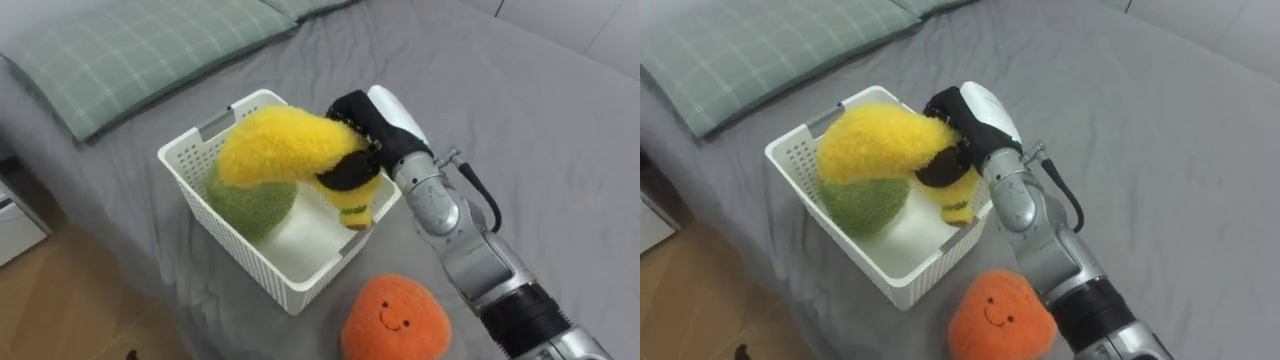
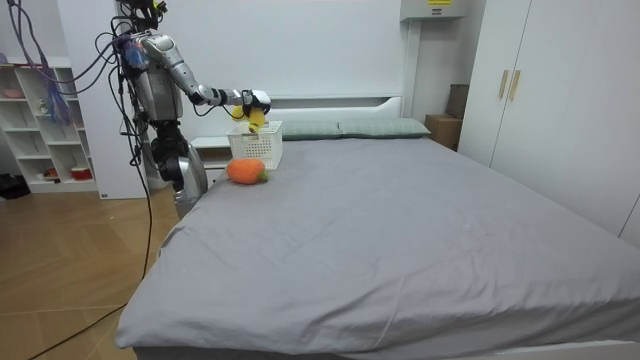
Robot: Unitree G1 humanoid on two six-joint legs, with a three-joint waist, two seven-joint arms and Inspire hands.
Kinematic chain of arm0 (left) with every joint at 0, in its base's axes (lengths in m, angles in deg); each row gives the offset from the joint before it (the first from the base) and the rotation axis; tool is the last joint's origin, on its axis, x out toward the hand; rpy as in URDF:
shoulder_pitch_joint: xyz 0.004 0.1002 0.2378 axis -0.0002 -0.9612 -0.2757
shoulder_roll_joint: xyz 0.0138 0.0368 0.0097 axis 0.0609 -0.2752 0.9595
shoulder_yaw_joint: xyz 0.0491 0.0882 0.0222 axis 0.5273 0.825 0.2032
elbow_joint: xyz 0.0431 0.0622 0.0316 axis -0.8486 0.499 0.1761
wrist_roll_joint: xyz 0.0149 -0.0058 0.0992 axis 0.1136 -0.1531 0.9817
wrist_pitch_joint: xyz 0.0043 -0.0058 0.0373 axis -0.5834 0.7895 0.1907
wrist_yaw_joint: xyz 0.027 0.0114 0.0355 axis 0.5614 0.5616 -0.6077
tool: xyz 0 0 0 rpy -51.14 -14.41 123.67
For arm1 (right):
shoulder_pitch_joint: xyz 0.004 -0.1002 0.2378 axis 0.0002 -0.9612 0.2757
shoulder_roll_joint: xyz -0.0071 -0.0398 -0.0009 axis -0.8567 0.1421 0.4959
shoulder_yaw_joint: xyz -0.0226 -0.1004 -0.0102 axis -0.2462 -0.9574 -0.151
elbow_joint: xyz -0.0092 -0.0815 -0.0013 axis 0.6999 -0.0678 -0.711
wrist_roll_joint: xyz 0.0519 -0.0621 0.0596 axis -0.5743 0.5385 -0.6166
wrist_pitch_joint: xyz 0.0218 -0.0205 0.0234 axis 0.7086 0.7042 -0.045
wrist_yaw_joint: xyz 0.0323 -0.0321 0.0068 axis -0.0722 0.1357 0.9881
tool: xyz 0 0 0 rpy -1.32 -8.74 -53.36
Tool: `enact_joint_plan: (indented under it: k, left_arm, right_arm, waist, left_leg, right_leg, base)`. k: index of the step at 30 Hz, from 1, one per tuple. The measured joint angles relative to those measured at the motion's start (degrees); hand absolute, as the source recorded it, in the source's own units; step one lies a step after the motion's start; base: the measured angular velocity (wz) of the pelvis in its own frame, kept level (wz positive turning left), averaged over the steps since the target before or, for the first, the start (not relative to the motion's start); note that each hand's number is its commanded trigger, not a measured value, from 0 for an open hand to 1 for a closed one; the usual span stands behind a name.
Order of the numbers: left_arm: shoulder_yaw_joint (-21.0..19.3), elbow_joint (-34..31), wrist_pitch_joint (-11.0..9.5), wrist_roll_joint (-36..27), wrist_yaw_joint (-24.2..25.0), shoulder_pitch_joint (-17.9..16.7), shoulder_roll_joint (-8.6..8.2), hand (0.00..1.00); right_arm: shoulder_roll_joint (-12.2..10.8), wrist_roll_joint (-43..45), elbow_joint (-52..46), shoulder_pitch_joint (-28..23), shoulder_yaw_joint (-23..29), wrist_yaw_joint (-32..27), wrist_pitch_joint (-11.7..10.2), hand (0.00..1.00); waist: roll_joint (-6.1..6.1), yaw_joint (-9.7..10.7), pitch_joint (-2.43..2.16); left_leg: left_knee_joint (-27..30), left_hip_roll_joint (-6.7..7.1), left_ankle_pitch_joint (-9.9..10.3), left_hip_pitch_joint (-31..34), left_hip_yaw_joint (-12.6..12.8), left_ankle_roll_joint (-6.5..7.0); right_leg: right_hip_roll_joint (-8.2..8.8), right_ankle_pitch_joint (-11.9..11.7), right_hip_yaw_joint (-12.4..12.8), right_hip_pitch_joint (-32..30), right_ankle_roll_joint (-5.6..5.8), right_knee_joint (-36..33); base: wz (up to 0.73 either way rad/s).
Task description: Collect toys from the bed
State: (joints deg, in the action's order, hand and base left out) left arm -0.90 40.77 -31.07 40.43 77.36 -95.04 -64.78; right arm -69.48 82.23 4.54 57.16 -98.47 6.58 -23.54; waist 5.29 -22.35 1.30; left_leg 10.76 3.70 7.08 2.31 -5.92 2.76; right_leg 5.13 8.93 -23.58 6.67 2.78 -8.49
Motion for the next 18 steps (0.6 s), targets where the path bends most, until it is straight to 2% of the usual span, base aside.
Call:
enact_joint_plan:
  k: [2,5,12,18]
  left_arm:
    - [0.0,-0.1,0.2,0.0,0.0,0.0,0.01,0.0]
    - [0.0,-0.1,0.5,0.0,0.0,0.2,-0.3,0.0]
    - [0.0,-0.9,0.6,-0.1,-0.1,0.4,-1.57,0.0]
    - [0.0,-1.4,0.5,-0.1,-0.1,1.4,-1.73,0.0]
  right_arm:
    - [-0.7,-0.1,1.8,0.2,-1.6,0.0,1.1,0.0]
    - [-1.5,0.0,3.9,0.2,-2.3,0.2,1.5,0.0]
    - [-1.7,0.0,5.6,0.1,-2.5,0.3,1.5,0.0]
    - [-1.7,-0.2,5.8,0.1,-2.5,0.3,1.5,0.0]
  waist:
    - [0.02,-0.2,0.0]
    - [0.02,-0.2,0.0]
    - [0.13,-0.2,-0.02]
    - [0.27,-0.2,-0.05]
  left_leg:
    - [0.1,0.11,-0.1,0.1,-0.4,0.02]
    - [0.3,0.14,-0.1,0.4,-0.6,0.0]
    - [0.7,0.13,-0.1,0.8,-0.4,-0.01]
    - [0.6,0.05,-0.1,0.1,-0.1,-0.01]
  right_leg:
    - [0.01,0.0,0.1,0.0,0.0,0.0]
    - [0.0,0.0,0.0,0.1,0.0,0.0]
    - [-0.04,0.0,0.2,-0.1,0.01,0.0]
    - [-0.1,0.0,0.8,0.2,0.01,0.0]
  base:
    - [0.09]
    - [0.04]
    - [0.0]
    - [-0.03]
